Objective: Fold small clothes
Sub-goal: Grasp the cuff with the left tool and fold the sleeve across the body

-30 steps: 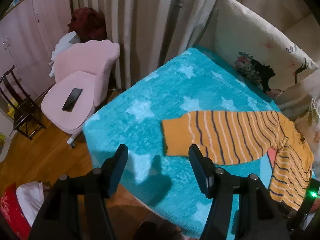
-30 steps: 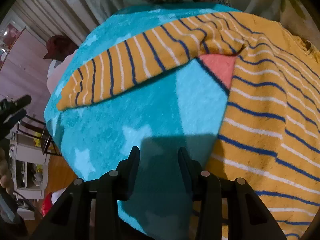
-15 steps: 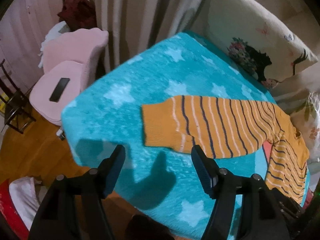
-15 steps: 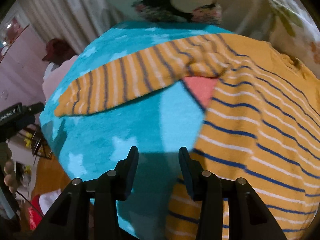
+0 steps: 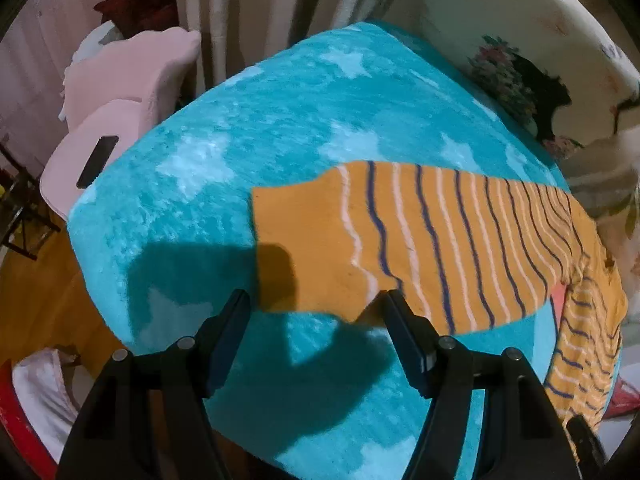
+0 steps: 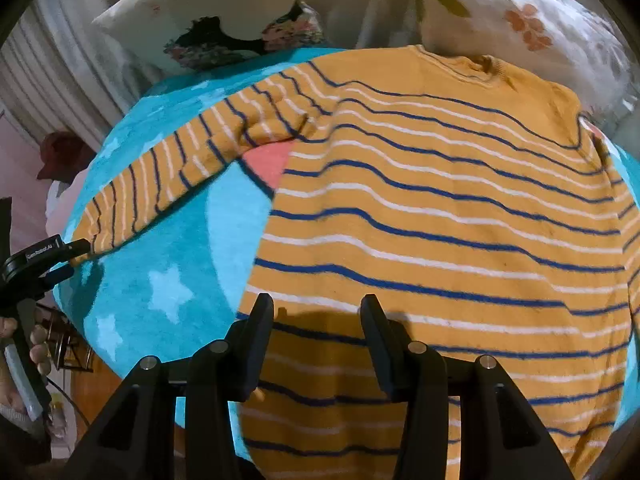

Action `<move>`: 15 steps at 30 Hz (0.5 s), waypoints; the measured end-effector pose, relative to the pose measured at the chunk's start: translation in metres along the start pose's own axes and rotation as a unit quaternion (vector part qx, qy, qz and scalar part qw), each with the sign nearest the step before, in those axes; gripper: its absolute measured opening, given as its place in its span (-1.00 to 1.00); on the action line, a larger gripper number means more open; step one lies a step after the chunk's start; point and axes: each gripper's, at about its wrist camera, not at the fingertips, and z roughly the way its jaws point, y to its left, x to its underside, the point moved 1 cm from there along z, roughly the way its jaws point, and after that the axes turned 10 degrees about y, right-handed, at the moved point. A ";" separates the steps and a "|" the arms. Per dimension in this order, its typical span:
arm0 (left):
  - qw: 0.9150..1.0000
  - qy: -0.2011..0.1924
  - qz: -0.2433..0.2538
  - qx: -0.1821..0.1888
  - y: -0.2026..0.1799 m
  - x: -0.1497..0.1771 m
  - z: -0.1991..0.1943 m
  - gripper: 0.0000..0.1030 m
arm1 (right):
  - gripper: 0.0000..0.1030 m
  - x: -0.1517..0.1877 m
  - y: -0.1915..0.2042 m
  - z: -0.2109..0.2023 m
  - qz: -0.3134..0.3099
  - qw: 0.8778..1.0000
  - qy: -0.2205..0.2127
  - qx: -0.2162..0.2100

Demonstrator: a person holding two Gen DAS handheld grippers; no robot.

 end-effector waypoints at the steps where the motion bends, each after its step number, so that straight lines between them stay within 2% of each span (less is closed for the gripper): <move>1: 1.000 -0.001 -0.005 0.002 0.004 -0.003 0.001 0.32 | -0.04 0.001 -0.003 -0.001 0.005 1.000 -0.001 0.002; 7: 0.999 -0.024 -0.013 0.028 0.023 -0.016 0.003 0.44 | -0.03 0.006 -0.011 -0.001 0.028 1.000 0.000 0.007; 11: 0.999 -0.029 0.023 0.026 0.016 -0.017 0.006 0.49 | -0.02 0.006 -0.006 0.002 0.027 1.000 0.004 0.007; 12: 0.999 -0.030 0.033 0.022 0.012 -0.016 0.007 0.41 | -0.02 0.006 -0.004 0.002 0.025 1.000 0.005 0.007; 13: 0.998 -0.029 0.047 0.029 0.008 -0.016 0.007 -0.08 | -0.02 0.005 -0.002 0.003 0.022 1.000 0.006 0.008; 14: 0.998 -0.026 0.056 0.031 0.005 -0.016 0.007 -0.38 | -0.02 0.005 -0.001 0.003 0.021 1.000 0.006 0.009; 15: 0.997 -0.019 0.062 0.031 0.003 -0.017 0.008 -0.81 | -0.03 0.005 0.001 0.004 0.019 1.000 0.007 0.009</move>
